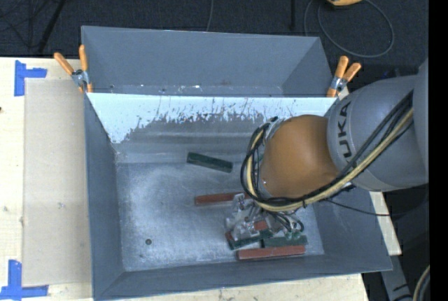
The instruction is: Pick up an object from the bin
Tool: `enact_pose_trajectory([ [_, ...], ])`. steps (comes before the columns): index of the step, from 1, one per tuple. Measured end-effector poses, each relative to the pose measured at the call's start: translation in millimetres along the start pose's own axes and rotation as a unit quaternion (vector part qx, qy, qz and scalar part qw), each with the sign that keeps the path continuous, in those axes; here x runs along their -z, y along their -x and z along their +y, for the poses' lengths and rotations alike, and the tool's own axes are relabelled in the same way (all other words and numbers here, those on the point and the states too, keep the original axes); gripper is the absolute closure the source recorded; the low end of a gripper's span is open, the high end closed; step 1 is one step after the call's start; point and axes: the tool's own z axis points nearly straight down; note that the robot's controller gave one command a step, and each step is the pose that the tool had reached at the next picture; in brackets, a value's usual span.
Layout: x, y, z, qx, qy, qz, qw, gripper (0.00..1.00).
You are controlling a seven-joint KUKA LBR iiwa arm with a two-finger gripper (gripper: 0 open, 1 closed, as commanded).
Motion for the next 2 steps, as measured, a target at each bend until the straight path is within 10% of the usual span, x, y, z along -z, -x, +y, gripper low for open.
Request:
enact_pose_trajectory([
  [1, 48.5, 71.2, -17.3, 0.182, 0.000, 0.0001, 0.9833, 0.00],
  [2, 46.7, 69.1, -17.2, 0.180, 0.001, 0.0026, 0.9836, 0.00],
])
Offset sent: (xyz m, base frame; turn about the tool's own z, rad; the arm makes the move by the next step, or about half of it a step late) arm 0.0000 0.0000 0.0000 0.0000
